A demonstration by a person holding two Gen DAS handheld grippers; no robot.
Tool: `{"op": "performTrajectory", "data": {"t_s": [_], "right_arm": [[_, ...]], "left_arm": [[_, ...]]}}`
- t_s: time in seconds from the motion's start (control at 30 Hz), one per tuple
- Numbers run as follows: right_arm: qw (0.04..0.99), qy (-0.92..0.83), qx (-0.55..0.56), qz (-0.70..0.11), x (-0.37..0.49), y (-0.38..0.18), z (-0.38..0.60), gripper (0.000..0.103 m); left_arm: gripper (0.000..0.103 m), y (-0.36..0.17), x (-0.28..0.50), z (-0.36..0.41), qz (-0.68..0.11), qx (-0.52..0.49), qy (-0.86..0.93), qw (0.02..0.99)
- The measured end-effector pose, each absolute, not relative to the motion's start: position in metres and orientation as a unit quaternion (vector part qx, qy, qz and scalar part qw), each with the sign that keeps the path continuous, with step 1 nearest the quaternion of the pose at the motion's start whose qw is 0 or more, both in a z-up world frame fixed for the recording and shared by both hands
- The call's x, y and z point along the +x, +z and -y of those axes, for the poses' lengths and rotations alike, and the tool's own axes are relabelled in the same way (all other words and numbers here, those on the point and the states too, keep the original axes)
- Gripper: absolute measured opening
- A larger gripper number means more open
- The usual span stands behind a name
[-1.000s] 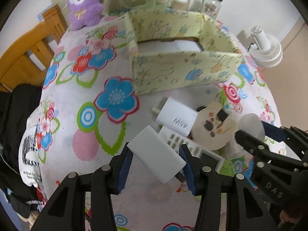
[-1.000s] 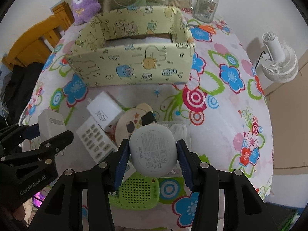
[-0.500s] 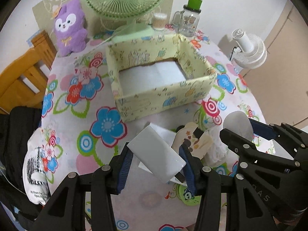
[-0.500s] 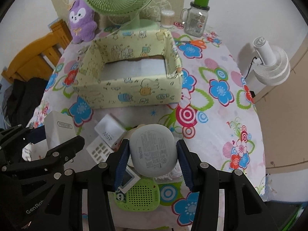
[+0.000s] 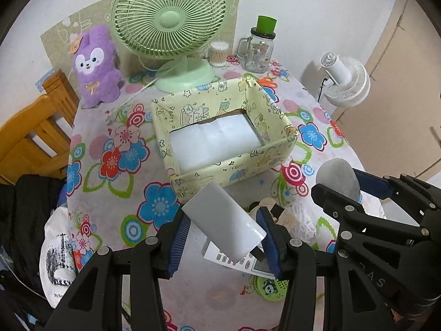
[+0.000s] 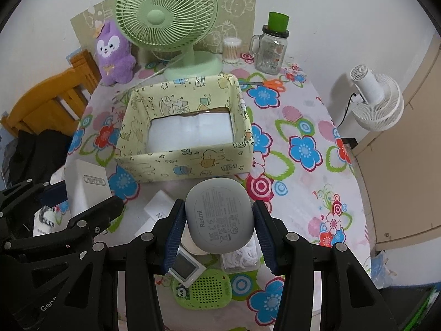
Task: Organize rigid objects
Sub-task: 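Lift the block and round case and carry both toward the patterned fabric box, then lower the block and round case into the box and open both tools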
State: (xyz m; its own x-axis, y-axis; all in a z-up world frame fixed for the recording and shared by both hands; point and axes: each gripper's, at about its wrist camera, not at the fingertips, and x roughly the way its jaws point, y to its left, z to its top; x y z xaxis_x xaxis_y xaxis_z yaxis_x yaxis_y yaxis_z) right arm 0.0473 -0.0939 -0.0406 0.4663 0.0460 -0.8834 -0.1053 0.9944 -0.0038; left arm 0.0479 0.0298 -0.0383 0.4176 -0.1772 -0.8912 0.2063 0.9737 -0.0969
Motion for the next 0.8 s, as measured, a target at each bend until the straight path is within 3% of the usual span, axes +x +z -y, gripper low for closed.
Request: {"op": "performTrajectory", "data": {"t_s": [0.8], "right_arm": [[0.860, 0.097, -0.056, -0.498, 0.110, -0.029, 0.097, 0.053]], "left_arm": [[0.051, -0.032, 0.098, -0.029, -0.526, -0.020, -0.078, 0.846]]}}
